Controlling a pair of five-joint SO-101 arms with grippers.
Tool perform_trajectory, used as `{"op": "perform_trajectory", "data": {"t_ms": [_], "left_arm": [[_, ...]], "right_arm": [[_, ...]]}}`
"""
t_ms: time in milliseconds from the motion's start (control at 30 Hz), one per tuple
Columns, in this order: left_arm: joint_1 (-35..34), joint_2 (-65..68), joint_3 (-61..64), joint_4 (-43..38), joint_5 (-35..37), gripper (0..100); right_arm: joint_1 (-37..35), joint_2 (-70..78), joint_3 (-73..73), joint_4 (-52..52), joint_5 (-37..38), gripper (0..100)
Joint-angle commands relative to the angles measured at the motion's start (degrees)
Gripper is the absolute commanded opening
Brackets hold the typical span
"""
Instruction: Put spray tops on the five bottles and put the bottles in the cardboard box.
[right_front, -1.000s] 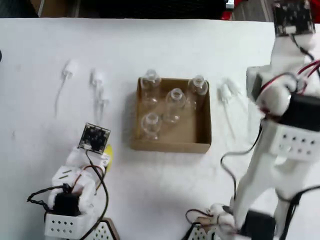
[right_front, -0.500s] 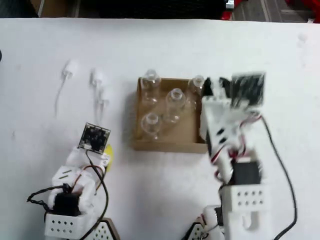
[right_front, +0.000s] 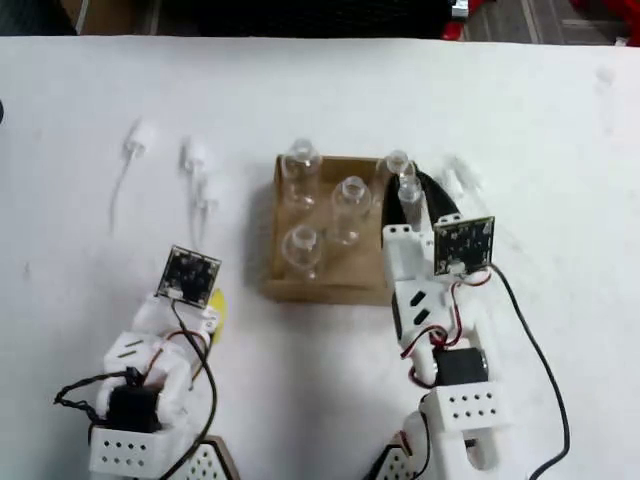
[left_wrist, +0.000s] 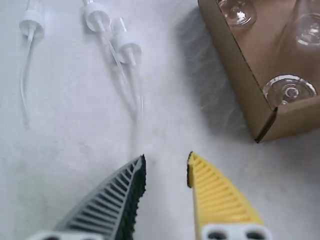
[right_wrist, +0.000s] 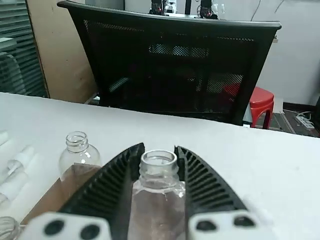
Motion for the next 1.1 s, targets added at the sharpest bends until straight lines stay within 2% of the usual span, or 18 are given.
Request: {"op": "perform_trajectory", "data": {"t_ms": [0, 333, 467, 633, 700, 800, 933, 1067], "left_arm": [[0.75, -0.4, -0.18, 0.09, -0.79, 13], [0.75, -0.4, -0.18, -0.09, -0.79, 13], [0.75, -0.4, -0.18, -0.18, -0.79, 13], [0.75, -0.4, -0.18, -0.18, -0.79, 13], [0.75, -0.4, -0.18, -0.18, -0.79, 13], [0.75, -0.4, -0.18, -0.26, -0.79, 13], [0.75, -0.4, -0.18, -0.26, -0.79, 13], [0.75, -0.4, -0.18, -0.26, -0.79, 13]], "right_arm": [[-1.63, 4.7, -0.44, -7.16, 0.88, 1.6], [-0.75, 6.81, 4.48, -8.48, 0.79, 1.6], [-0.4, 3.82, 7.74, -8.4, 0.88, 1.6], [4.0, -3.91, 11.34, -7.87, 0.62, 1.9], [4.97, -7.78, 12.75, -4.88, 0.88, 2.1], [5.41, -14.02, 12.75, 5.23, 2.29, 2.2], [3.12, -23.78, 12.75, 16.48, 6.33, 2.2], [0.75, -32.75, 14.86, 22.99, 7.38, 2.2]]}}
